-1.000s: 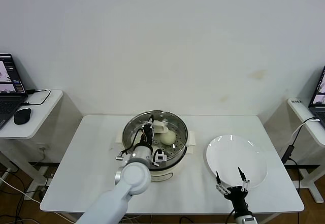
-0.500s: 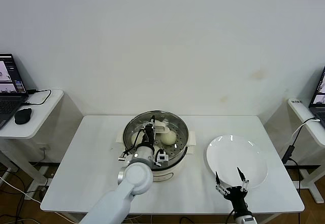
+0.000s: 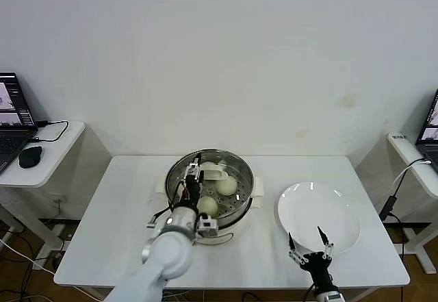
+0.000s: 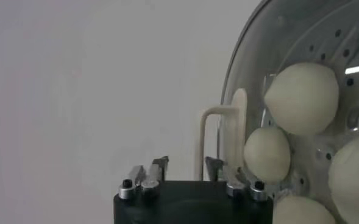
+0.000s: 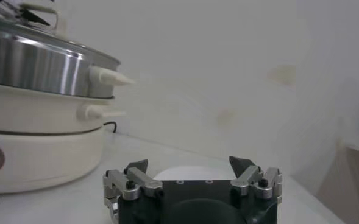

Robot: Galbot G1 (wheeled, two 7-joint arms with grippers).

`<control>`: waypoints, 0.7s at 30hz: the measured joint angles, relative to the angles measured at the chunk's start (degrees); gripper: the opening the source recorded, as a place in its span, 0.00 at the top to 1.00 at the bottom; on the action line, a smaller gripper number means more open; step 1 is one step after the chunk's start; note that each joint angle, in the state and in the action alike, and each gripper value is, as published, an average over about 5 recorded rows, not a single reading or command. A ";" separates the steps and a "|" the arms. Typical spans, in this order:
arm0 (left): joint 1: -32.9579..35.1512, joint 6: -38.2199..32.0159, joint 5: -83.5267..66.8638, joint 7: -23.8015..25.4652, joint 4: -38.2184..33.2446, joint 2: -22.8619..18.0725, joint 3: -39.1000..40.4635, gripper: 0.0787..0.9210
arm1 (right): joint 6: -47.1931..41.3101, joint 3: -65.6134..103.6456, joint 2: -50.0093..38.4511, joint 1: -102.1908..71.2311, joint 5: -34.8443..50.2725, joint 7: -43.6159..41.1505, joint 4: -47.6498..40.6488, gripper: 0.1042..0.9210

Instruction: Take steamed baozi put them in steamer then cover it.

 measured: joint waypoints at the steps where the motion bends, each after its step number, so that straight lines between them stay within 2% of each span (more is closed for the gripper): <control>1: 1.24 -0.32 -0.93 -0.50 -1.30 0.45 -0.56 0.29 | 0.04 -0.01 -0.18 -0.11 0.14 -0.03 0.01 0.12; 5: 7.16 -2.12 -5.47 -3.70 -6.81 1.64 -3.21 0.16 | 0.19 -0.12 -1.05 -0.55 0.83 -0.15 0.24 0.12; 8: 12.47 -4.21 -9.68 -7.26 -11.01 1.79 -6.22 0.12 | 0.19 -0.32 -1.50 -0.58 1.21 -0.20 0.50 0.12; 14: 23.78 -12.80 -24.31 -16.25 -16.20 0.93 -16.40 0.12 | 0.05 -0.75 -2.22 -0.36 1.76 -0.35 0.56 0.12; 21: 34.81 -23.95 -47.77 -23.77 -16.87 -1.48 -27.26 0.12 | -0.13 -1.09 -3.48 -1.02 2.99 -0.61 1.19 0.12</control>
